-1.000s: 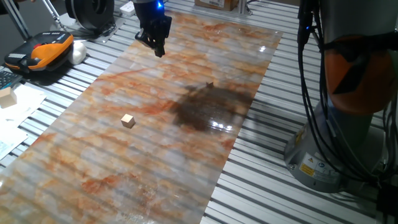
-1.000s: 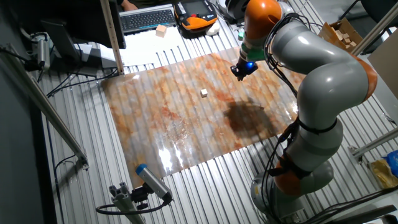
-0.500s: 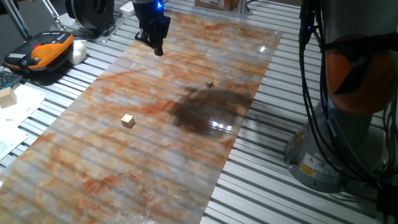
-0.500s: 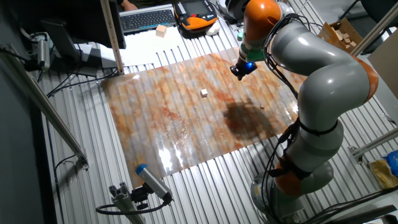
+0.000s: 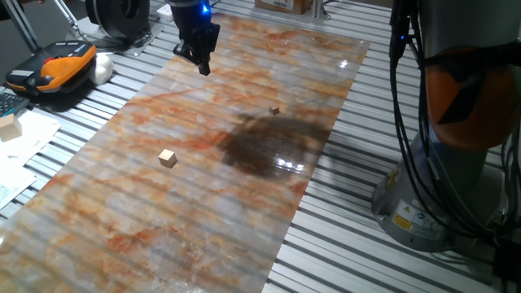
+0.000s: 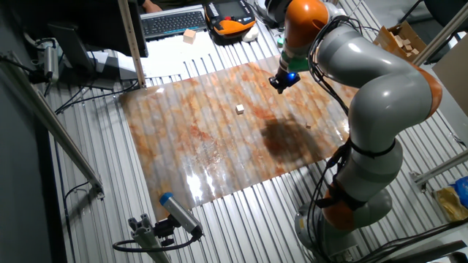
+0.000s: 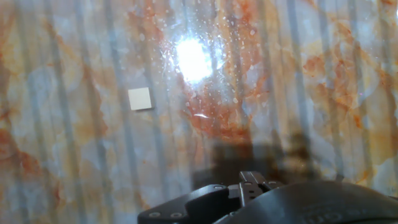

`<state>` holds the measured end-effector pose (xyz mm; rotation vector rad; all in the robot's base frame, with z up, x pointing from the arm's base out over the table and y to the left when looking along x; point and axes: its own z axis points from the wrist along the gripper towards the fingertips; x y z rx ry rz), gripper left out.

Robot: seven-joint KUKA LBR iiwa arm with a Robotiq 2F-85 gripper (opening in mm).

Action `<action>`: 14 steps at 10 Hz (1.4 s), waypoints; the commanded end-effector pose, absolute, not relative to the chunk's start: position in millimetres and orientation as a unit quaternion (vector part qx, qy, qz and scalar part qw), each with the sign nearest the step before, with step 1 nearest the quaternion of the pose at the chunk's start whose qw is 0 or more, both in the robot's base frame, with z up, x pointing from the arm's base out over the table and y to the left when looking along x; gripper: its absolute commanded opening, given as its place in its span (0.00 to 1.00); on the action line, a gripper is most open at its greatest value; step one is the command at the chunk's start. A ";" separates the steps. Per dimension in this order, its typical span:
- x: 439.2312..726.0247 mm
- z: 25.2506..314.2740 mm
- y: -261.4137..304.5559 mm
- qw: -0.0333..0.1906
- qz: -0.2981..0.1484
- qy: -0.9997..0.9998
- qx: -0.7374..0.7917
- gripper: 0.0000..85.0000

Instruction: Pick up one small block

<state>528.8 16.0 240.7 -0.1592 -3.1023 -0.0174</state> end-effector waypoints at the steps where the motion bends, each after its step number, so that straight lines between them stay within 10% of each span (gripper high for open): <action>1: 529.9 240.1 17.3 0.017 -0.006 -0.999 -0.051 0.00; 14: 549.3 226.1 45.2 0.019 -0.012 -0.999 -0.028 0.00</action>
